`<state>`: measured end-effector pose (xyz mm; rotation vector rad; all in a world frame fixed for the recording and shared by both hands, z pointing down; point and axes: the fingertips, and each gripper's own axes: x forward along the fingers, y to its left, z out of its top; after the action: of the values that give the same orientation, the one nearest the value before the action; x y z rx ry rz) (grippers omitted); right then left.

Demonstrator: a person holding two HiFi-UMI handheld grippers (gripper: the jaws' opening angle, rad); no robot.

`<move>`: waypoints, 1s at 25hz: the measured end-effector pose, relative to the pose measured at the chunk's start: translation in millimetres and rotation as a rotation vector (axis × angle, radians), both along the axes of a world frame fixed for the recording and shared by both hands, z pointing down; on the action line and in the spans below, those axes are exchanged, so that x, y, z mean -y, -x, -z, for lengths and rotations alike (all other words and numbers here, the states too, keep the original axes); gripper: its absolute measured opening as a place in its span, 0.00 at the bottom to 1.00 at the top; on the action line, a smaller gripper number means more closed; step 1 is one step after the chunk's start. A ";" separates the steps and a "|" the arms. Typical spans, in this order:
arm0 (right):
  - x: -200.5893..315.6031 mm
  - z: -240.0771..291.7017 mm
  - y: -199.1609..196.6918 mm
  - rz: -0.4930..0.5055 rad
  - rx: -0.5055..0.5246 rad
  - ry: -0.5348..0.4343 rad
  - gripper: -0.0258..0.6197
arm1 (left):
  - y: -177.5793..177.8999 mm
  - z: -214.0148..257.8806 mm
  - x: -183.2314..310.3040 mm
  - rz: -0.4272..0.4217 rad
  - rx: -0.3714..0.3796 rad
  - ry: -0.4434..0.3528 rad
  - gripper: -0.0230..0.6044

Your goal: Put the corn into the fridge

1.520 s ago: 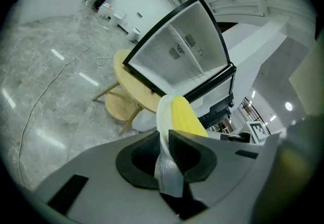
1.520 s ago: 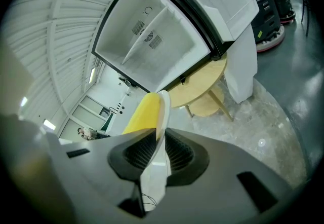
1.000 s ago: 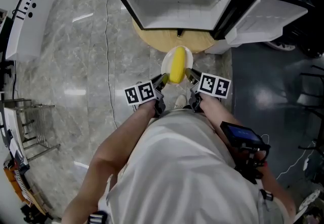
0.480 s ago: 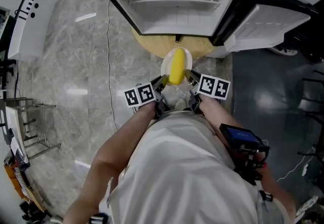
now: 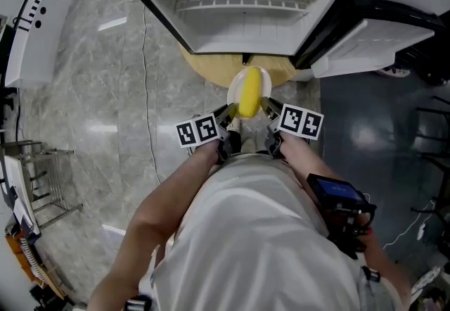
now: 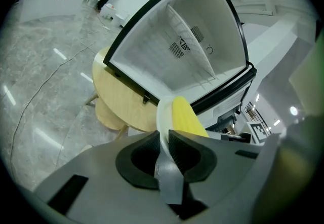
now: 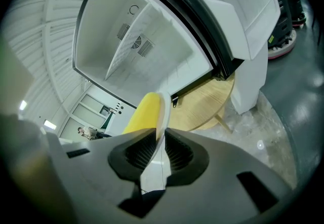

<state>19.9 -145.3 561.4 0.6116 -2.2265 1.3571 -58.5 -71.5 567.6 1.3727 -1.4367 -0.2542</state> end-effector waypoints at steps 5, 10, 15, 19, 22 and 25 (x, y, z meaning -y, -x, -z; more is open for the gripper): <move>20.2 -3.0 13.4 -0.001 -0.019 -0.011 0.12 | 14.3 -3.5 22.0 -0.014 -0.004 -0.009 0.12; 35.5 -6.7 29.9 0.010 -0.029 -0.016 0.12 | 29.2 -8.0 35.6 0.001 -0.013 -0.010 0.12; 45.9 -10.0 38.9 0.027 -0.047 -0.023 0.12 | 36.4 -12.7 44.0 0.022 -0.029 -0.009 0.12; 59.8 -25.0 50.7 0.036 -0.064 -0.015 0.12 | 47.6 -27.1 57.6 0.029 -0.038 0.000 0.12; 68.8 -35.2 58.4 0.040 -0.079 -0.008 0.12 | 55.0 -37.5 66.2 0.031 -0.049 0.011 0.12; 68.3 -27.3 65.5 0.045 -0.080 -0.017 0.12 | 62.1 -29.1 65.3 0.031 -0.043 0.009 0.12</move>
<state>-45.6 -213.6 588.6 0.6074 -2.1769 1.2704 -120.6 -136.7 596.7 1.3305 -1.4233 -0.2952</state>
